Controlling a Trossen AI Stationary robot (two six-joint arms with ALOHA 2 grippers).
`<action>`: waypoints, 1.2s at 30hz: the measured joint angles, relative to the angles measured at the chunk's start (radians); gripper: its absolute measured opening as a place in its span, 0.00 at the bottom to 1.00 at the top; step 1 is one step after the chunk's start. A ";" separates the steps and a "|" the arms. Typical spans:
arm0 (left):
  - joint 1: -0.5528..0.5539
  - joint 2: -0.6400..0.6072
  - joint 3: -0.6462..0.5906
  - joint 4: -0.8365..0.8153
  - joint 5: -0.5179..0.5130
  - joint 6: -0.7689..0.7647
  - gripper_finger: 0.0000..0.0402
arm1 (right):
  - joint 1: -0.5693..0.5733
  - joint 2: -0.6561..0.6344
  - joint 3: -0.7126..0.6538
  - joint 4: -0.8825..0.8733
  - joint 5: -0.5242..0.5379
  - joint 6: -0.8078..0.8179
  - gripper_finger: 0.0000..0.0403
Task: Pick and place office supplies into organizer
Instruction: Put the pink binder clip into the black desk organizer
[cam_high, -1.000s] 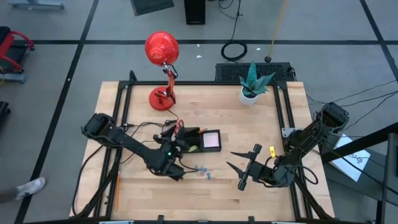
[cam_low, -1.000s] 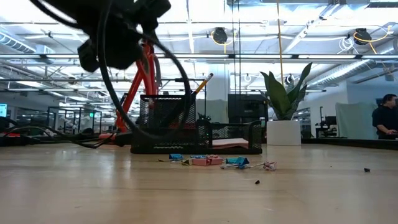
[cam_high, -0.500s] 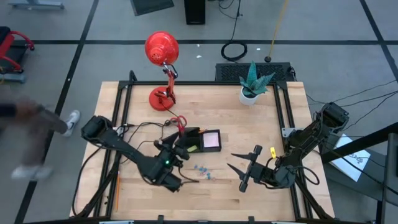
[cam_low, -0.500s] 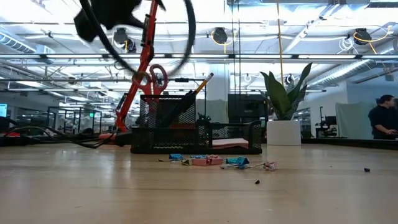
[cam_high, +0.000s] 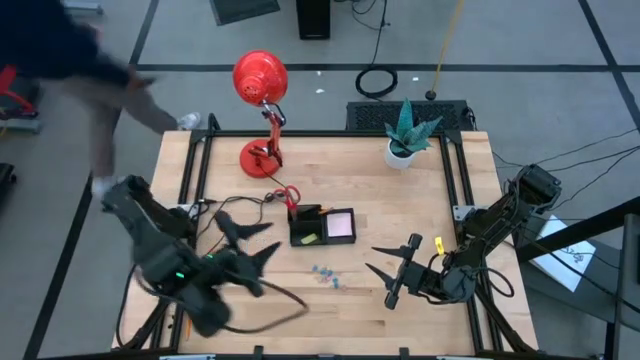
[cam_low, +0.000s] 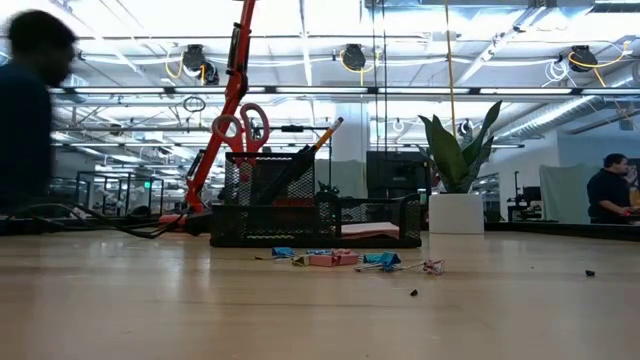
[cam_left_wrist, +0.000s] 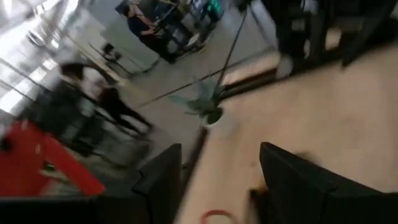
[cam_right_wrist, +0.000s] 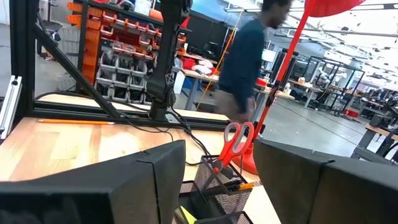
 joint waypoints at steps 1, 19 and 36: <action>-0.019 -0.029 -0.009 0.000 0.001 -0.049 0.55 | 0.000 0.000 0.000 0.006 0.000 -0.002 0.45; -0.336 -0.353 -0.667 -0.006 -0.316 -0.798 0.02 | -0.043 0.000 0.000 0.025 -0.022 -0.081 0.43; -0.307 -0.354 -0.980 0.230 -0.323 -0.907 0.01 | -0.259 0.000 -0.003 -0.143 -0.502 0.040 0.02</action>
